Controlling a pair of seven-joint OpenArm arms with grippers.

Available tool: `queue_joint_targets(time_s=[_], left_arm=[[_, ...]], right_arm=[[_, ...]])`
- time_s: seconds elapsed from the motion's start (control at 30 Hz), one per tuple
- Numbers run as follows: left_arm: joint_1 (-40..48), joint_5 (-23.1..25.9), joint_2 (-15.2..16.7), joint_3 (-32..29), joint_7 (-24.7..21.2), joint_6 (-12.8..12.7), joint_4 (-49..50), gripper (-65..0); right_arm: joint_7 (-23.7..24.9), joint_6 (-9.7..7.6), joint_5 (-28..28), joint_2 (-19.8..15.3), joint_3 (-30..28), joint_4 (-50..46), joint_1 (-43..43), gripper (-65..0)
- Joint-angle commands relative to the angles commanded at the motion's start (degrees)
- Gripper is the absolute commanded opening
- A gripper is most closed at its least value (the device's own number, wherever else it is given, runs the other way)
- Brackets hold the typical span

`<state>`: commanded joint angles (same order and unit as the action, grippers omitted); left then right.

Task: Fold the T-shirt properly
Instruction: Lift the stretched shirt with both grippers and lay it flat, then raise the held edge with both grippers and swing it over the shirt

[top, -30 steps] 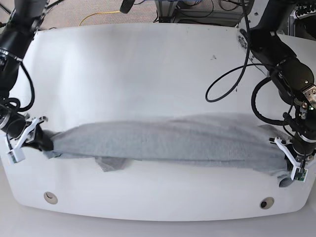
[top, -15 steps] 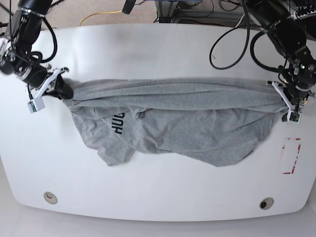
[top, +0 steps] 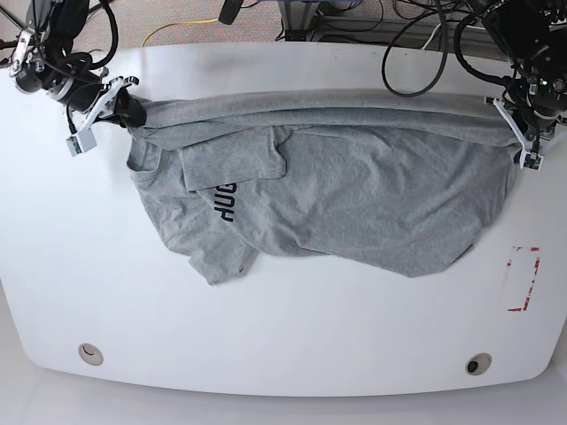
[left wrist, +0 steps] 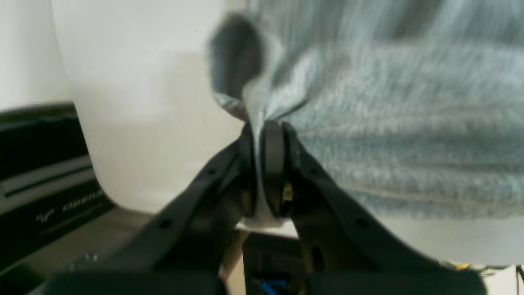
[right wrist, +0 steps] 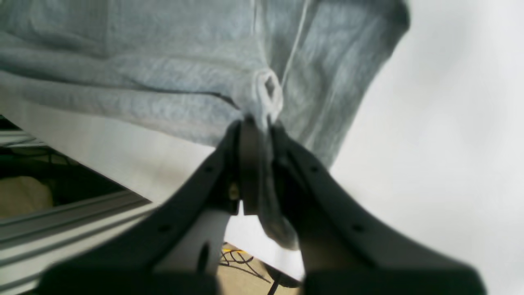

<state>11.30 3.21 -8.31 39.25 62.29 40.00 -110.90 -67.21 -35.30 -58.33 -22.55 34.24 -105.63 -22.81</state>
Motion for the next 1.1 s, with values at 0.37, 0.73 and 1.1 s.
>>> queue_joint_targets(time_s=[0.37,0.73,1.1], left_arm=[[-13.3,-0.1,0.1,-0.6,0.0,0.0,-0.3,-64.6],[-35.3,0.4,0.2,-9.6,0.3,0.0,0.0,-64.6],[-53.3,0.4,-0.4,-11.3,3.5,0.0,0.2,-64.6]], right_arm=[[0.2,0.00,0.1,-2.2,-0.1,0.2,10.7,-65.0],[-0.1,-0.09,6.9,-6.2,-2.5,0.4,32.3,-65.0],[0.1,-0.09,13.9,-14.8,-13.5,0.4,51.8,-65.0]])
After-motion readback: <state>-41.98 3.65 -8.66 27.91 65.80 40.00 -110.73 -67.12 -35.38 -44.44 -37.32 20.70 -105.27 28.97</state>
